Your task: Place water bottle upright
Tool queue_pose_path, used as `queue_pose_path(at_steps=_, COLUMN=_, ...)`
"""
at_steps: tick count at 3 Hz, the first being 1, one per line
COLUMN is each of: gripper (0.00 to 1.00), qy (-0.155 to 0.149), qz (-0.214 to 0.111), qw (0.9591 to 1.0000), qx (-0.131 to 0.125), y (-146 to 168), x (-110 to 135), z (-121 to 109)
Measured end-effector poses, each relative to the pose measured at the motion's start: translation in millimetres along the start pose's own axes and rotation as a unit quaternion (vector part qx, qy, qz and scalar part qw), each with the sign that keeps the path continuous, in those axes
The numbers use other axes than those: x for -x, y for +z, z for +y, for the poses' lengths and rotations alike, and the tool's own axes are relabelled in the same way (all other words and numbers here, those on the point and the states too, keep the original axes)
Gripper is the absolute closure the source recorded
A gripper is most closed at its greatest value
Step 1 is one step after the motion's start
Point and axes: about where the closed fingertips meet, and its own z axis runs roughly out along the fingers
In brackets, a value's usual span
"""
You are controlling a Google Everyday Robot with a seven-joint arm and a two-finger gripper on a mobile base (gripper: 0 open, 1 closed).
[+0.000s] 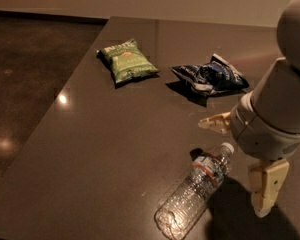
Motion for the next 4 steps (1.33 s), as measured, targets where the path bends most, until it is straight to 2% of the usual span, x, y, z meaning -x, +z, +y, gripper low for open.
queue_pose_path(at_steps=1, gripper=0.00, qy=-0.043, qz=0.005, qw=0.9989, qx=0.018, y=13, x=8, z=3)
queue_pose_path(at_steps=2, gripper=0.26, qy=-0.078, qz=0.013, qw=0.9961, qx=0.039, y=26, x=14, z=0)
queue_pose_path(at_steps=3, gripper=0.49, qy=-0.094, qz=0.020, qw=0.9941, qx=0.050, y=32, x=16, z=0)
queue_pose_path(at_steps=4, gripper=0.72, qy=-0.113, qz=0.037, qw=0.9917, qx=0.048, y=28, x=14, z=-2)
